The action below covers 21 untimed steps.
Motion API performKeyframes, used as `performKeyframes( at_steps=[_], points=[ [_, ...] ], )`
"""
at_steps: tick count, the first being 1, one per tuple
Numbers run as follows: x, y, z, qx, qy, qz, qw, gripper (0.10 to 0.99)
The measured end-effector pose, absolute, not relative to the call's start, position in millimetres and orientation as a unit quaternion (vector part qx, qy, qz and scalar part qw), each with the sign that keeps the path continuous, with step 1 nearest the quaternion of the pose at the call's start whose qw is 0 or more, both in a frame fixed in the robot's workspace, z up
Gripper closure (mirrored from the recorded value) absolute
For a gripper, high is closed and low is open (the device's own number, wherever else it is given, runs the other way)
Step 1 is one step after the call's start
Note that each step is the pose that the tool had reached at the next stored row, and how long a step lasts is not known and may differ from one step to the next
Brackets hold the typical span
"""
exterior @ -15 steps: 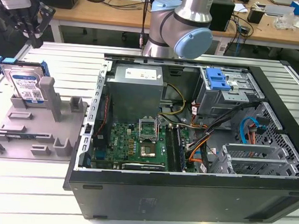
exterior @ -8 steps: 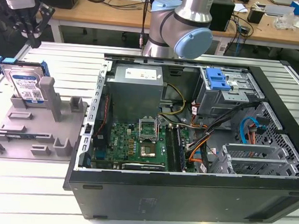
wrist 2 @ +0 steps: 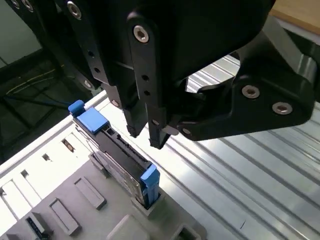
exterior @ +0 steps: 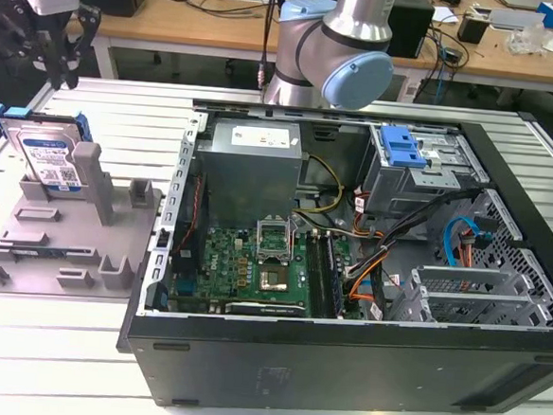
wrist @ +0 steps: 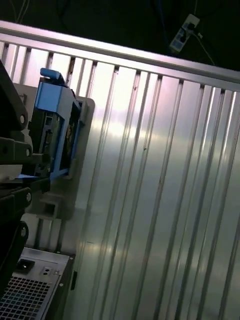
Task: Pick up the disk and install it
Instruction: 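Pick up the disk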
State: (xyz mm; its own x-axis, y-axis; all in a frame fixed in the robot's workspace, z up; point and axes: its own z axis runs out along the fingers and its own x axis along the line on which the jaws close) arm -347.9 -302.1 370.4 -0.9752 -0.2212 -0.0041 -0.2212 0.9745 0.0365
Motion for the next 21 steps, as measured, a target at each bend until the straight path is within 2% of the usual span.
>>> performKeyframes(
  at_steps=[1,2,3,4,5,21],
  points=[
    [-347.9,-302.2,370.4,0.122,-0.992,-0.018,0.000,0.792],
    [-347.9,-302.2,370.4,0.129,-0.991,-0.018,0.001,0.792],
    [-347.9,-302.2,370.4,0.143,-0.990,-0.018,0.001,0.667],
    [-347.8,-302.2,370.4,0.149,-0.989,-0.018,0.001,0.667],
    [-347.7,-302.2,370.4,0.158,-0.987,-0.018,0.002,0.604],
    [-347.6,-302.2,370.2,0.326,-0.945,-0.018,0.005,0.604]
  ],
)
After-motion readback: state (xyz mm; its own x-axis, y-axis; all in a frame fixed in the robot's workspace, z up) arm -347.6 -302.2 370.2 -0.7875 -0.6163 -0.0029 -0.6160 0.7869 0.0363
